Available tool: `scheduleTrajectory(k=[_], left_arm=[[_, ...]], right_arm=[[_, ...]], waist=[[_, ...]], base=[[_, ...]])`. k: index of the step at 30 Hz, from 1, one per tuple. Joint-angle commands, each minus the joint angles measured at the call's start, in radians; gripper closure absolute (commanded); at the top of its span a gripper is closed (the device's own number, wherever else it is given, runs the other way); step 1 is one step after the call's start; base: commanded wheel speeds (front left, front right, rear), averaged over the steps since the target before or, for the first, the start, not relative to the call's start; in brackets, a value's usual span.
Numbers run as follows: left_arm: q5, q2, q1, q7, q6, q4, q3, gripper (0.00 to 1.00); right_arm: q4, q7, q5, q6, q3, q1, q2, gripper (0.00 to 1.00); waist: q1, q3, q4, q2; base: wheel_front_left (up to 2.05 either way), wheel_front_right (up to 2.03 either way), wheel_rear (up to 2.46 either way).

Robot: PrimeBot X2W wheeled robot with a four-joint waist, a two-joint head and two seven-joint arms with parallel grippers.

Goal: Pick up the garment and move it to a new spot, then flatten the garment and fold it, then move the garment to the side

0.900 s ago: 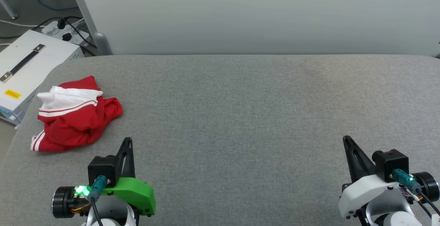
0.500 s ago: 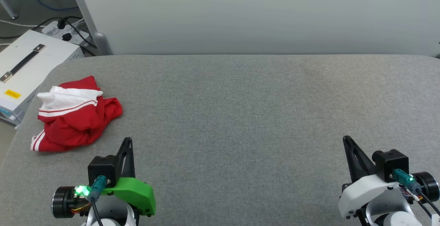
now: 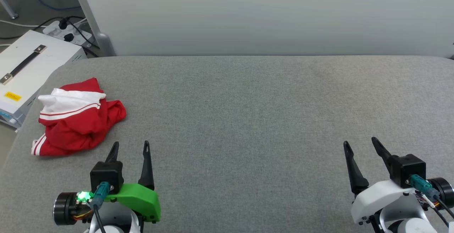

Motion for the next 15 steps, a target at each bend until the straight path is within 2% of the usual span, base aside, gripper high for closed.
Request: scheduleTrajectory(k=[1, 15], left_arm=[[-0.007, 0.0, -0.002, -0.012, 0.007, -0.005, -0.003, 0.0], [-0.015, -0.001, -0.002, -0.041, 0.014, -0.013, -0.007, 0.0]], right_arm=[[-0.007, -0.011, 0.011, 0.0, -0.005, -0.003, 0.0, 0.0], [-0.026, -0.039, 0.051, 0.0, -0.014, 0.001, 0.0, 0.0]], waist=[[0.0, 0.0, 0.0, 0.0005], [0.0, 0.0, 0.0, 0.0011]], base=[[0.0, 0.0, 0.0], [0.0, 0.0, 0.0]])
